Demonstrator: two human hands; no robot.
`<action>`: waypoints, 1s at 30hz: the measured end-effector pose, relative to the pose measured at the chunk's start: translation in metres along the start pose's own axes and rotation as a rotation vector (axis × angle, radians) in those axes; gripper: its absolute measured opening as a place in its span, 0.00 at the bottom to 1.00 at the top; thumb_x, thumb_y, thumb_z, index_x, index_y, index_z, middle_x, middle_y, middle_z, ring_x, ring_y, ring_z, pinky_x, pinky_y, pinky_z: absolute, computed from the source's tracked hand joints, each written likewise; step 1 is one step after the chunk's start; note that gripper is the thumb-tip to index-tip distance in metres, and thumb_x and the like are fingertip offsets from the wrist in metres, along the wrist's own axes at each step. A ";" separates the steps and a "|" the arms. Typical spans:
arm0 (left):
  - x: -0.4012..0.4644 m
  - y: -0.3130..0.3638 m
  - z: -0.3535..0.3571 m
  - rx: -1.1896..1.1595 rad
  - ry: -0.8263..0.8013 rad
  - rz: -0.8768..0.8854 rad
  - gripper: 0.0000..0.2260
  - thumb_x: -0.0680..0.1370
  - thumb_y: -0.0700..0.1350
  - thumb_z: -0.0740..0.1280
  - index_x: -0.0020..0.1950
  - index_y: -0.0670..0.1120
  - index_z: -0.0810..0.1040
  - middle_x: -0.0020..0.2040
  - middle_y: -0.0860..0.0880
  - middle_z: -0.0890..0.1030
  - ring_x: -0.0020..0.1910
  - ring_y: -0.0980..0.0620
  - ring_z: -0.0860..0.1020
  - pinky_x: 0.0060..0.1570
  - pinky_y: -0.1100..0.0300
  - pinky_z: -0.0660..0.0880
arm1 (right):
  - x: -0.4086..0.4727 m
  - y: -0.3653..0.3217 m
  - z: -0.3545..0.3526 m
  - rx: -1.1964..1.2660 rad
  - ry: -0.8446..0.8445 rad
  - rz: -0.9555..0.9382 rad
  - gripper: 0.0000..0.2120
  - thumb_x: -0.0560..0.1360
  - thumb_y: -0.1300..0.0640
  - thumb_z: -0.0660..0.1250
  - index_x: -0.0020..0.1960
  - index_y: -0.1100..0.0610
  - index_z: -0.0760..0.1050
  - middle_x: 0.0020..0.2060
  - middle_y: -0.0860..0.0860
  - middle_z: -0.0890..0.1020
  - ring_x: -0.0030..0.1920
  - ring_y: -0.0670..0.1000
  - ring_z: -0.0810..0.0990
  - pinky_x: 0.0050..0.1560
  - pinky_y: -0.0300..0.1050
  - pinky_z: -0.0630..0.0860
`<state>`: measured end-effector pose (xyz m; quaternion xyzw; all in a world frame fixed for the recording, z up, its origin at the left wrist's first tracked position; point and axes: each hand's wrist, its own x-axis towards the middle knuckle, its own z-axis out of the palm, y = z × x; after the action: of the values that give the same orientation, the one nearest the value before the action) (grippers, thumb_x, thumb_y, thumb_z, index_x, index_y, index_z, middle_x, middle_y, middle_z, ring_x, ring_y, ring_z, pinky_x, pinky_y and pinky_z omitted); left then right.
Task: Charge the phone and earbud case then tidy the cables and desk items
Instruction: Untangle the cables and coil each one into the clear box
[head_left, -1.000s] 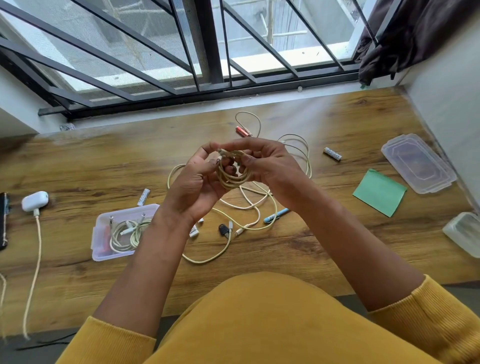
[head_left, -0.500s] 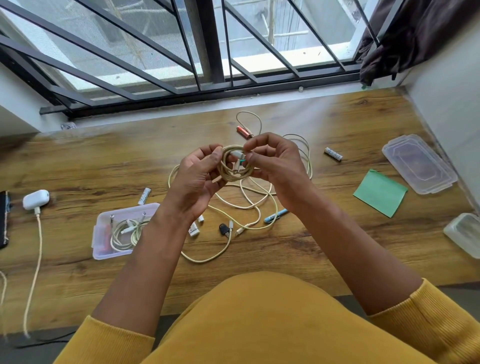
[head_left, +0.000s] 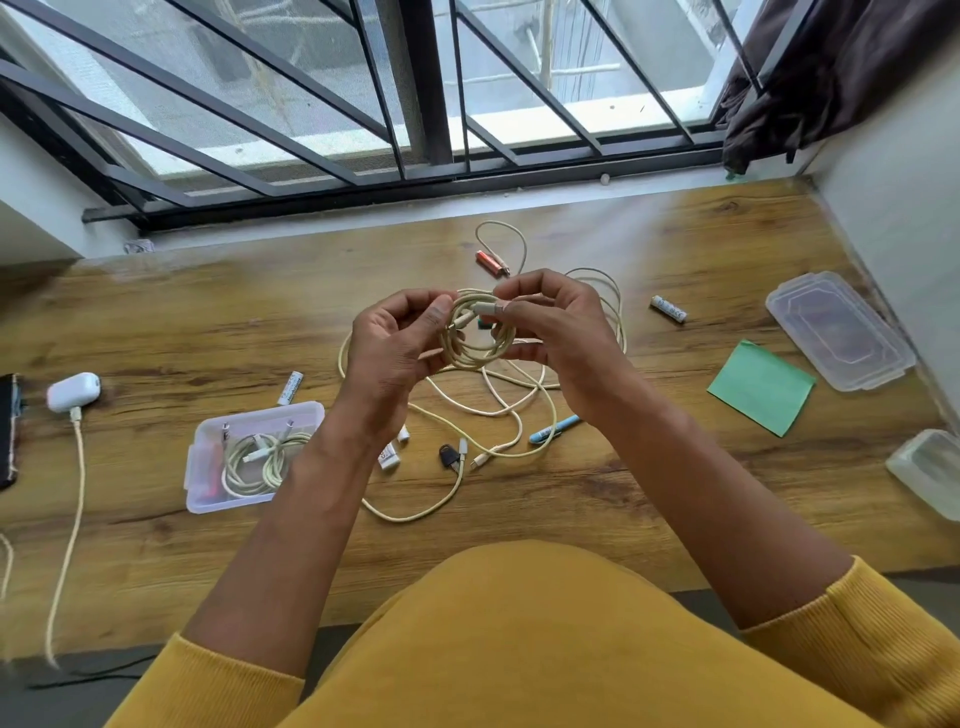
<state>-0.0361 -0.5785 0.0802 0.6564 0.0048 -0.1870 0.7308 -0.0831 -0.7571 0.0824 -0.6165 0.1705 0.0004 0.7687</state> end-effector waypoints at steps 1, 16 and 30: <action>-0.001 -0.001 -0.002 -0.002 -0.018 -0.021 0.05 0.83 0.42 0.70 0.57 0.44 0.84 0.47 0.47 0.86 0.43 0.50 0.84 0.47 0.51 0.83 | -0.001 0.000 0.000 -0.008 -0.014 0.002 0.07 0.79 0.65 0.72 0.57 0.62 0.80 0.49 0.61 0.87 0.48 0.54 0.86 0.48 0.54 0.83; -0.019 -0.008 -0.053 -0.051 -0.007 -0.133 0.12 0.85 0.33 0.63 0.65 0.37 0.82 0.56 0.37 0.87 0.49 0.45 0.87 0.47 0.50 0.86 | -0.006 0.014 0.028 -0.030 -0.124 0.134 0.08 0.80 0.70 0.68 0.58 0.67 0.81 0.48 0.62 0.86 0.46 0.56 0.86 0.54 0.53 0.86; -0.056 -0.021 -0.151 0.126 0.299 -0.022 0.07 0.81 0.35 0.72 0.58 0.40 0.86 0.48 0.43 0.89 0.42 0.46 0.88 0.41 0.54 0.86 | -0.003 0.047 0.125 -0.136 -0.208 0.181 0.10 0.77 0.70 0.73 0.58 0.68 0.82 0.48 0.65 0.85 0.46 0.58 0.86 0.51 0.53 0.86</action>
<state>-0.0577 -0.4201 0.0536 0.7213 0.1088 -0.0951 0.6774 -0.0629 -0.6272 0.0615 -0.6457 0.1443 0.1452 0.7357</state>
